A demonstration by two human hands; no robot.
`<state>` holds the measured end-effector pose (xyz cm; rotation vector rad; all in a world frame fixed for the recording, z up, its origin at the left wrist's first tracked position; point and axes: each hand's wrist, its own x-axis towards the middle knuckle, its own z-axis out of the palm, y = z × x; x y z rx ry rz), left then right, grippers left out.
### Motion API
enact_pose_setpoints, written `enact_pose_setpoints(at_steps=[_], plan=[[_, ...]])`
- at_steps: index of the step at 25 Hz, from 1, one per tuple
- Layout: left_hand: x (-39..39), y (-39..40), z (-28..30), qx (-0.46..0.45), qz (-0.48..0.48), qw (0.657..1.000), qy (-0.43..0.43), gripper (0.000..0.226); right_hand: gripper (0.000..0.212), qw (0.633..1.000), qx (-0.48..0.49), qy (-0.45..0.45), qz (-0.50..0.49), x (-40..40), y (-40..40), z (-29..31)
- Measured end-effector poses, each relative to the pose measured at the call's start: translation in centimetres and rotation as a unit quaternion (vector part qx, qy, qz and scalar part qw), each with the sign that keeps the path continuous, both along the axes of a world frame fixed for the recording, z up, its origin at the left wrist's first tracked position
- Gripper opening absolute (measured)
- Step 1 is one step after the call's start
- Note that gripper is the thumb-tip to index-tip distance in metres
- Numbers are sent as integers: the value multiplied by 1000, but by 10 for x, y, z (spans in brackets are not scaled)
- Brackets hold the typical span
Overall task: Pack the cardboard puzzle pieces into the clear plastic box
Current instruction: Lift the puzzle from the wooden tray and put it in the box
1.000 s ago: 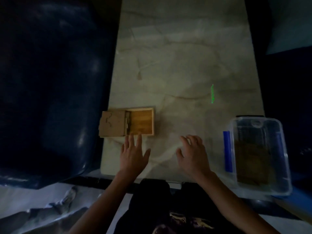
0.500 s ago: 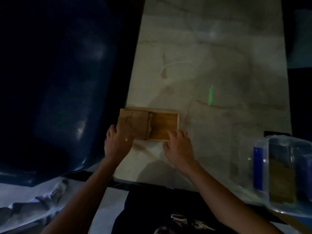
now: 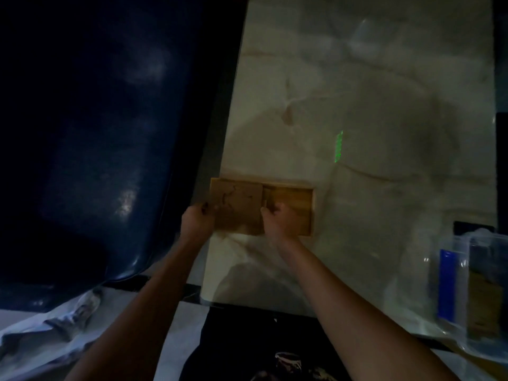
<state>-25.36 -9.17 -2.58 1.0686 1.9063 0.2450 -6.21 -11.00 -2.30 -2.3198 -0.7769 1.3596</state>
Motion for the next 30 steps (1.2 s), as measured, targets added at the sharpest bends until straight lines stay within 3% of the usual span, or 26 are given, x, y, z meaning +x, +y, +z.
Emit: enact_pose_setpoints(at_steps=[7,12,14,16,19,21,24,27,30], plan=[[-3,-3,-15,17,12,1000,0,13,31,994,-40,53,-92,-16,6,-14],[-4,0,-12,12,25,1000,-2,17,62,991,-48,105,-72,-16,3,-19],[-5,-2,-8,18,16,1000,-7,11,55,992,-28,109,-64,-14,3,-18],[-5,-3,-3,26,18,999,-9,8,32,991,3,126,-51,-7,3,-16],[1,-6,7,38,36,998,-23,15,17,983,16,172,-54,10,4,-11],[10,-6,16,22,68,996,-60,25,8,976,18,209,-66,28,2,-5],[24,-8,28,-32,120,969,-215,40,5,967,36,242,-67,60,-10,7],[41,-13,34,-85,88,943,-310,48,10,964,34,250,-78,92,-31,18],[75,-17,39,-82,38,947,-308,27,14,964,45,241,-104,123,-55,27]])
